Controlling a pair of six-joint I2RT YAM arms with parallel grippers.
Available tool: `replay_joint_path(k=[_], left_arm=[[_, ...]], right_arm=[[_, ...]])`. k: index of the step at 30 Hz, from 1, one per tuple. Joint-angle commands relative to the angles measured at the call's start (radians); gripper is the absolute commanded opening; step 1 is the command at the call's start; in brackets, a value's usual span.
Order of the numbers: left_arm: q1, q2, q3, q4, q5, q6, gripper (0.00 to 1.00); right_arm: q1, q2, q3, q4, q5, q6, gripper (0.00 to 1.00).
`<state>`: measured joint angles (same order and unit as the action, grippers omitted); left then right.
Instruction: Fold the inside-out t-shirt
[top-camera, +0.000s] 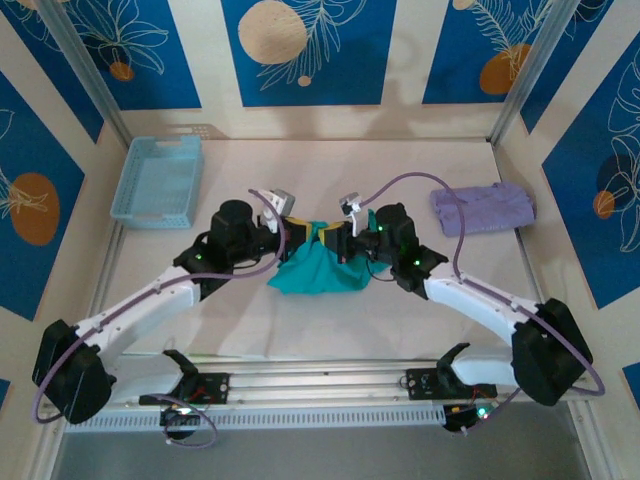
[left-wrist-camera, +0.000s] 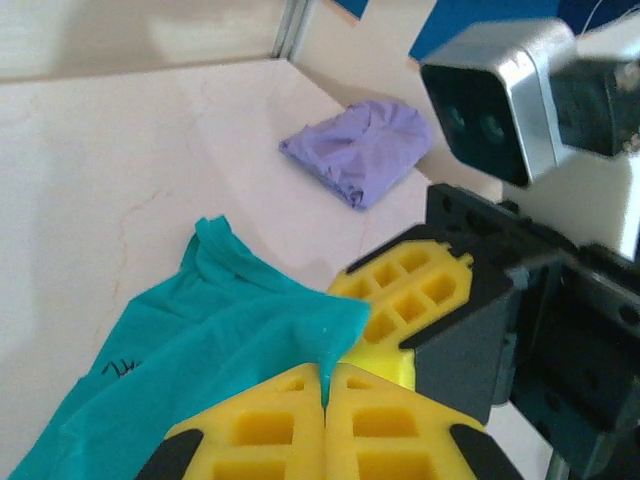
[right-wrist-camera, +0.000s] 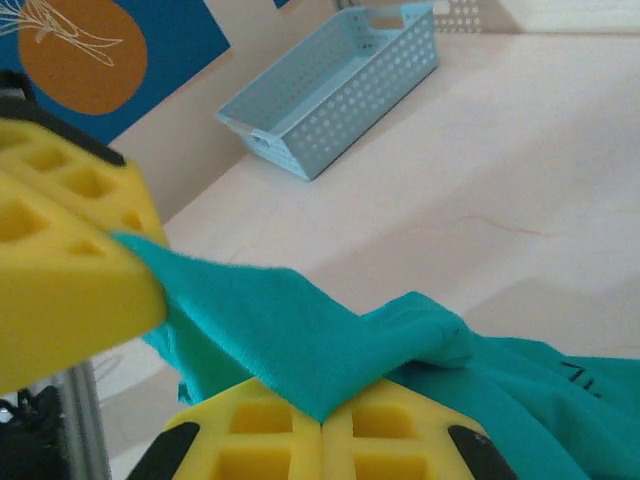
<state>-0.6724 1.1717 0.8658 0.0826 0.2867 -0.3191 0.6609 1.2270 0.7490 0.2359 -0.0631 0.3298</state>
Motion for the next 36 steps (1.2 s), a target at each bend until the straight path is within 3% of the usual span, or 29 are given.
replay_joint_path(k=[1, 5, 8, 13, 17, 20, 25, 32, 36], left_arm=[[-0.001, -0.086, 0.089, -0.03, -0.002, -0.041, 0.0], [-0.001, -0.077, 0.152, -0.092, 0.155, -0.09, 0.0], [-0.001, -0.052, 0.156, -0.112, 0.235, -0.112, 0.0], [0.0, -0.051, 0.165, -0.176, 0.193, -0.089, 0.0], [0.0, -0.057, 0.171, -0.18, 0.148, -0.119, 0.0], [0.0, -0.051, 0.173, -0.181, 0.091, -0.155, 0.0], [0.0, -0.04, 0.175, -0.168, 0.045, -0.19, 0.0], [0.0, -0.031, 0.167, -0.121, 0.033, -0.22, 0.0], [0.0, -0.027, 0.166, -0.111, 0.03, -0.232, 0.0]], right_arm=[[0.085, -0.071, 0.085, -0.167, 0.296, -0.136, 0.0], [0.141, -0.099, 0.118, -0.219, 0.394, -0.202, 0.03], [0.139, -0.123, 0.111, -0.222, 0.367, -0.254, 0.13], [0.057, -0.217, 0.047, -0.206, 0.129, -0.34, 0.34], [-0.022, -0.256, 0.028, -0.232, -0.022, -0.294, 0.4], [0.011, -0.273, 0.0, -0.221, -0.075, -0.281, 0.42], [0.151, -0.286, -0.076, -0.107, -0.054, -0.195, 0.45], [0.273, -0.134, -0.136, 0.125, 0.16, 0.075, 0.56], [0.326, -0.037, -0.092, 0.149, 0.271, 0.144, 0.63]])
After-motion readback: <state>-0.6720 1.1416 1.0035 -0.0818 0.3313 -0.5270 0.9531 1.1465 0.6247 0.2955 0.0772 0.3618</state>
